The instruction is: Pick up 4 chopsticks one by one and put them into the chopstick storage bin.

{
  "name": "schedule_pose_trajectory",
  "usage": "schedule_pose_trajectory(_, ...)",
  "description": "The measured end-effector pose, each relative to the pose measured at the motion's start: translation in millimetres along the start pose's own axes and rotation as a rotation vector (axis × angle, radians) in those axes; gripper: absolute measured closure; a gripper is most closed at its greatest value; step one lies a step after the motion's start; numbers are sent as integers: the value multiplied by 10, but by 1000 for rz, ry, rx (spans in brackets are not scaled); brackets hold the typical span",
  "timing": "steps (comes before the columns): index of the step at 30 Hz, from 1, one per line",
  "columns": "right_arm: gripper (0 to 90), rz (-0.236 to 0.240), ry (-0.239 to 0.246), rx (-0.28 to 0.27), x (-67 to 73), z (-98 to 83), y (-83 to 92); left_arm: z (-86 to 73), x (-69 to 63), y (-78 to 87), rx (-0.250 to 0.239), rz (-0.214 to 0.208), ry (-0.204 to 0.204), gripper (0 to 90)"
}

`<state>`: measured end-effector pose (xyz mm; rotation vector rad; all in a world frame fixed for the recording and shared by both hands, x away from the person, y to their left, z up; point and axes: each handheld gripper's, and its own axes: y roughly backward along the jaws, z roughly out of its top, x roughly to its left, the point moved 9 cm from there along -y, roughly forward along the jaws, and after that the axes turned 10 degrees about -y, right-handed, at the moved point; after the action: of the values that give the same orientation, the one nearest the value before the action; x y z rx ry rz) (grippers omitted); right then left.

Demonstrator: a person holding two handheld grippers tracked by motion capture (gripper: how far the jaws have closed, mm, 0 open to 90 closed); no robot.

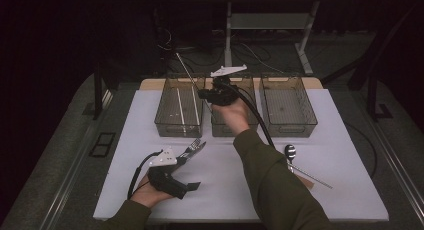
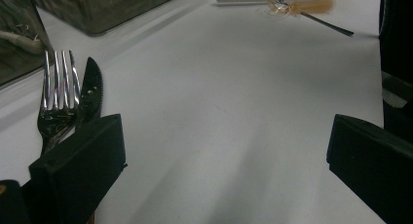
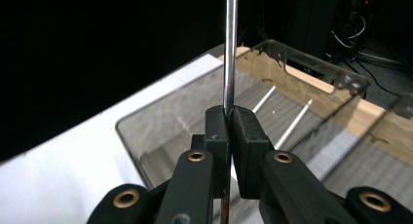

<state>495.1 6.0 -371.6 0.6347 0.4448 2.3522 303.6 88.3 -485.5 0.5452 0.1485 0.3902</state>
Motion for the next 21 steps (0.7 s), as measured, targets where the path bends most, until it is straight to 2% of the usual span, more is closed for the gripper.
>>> schedule_pose_trajectory(8,855,7,-5,0,159,80,-325,9,1,7,-8,-3,3,0)
schedule_pose_trajectory(12,854,25,-24,-5,213,78,-456,13,-2,6,-11,-5,3,0)
schedule_pose_trajectory(15,855,25,-34,1,225,43,-543,14,-1,8,-12,-7,5,0)
schedule_pose_trajectory(21,855,-6,-32,43,183,-124,-686,15,-6,9,-12,-10,3,0)
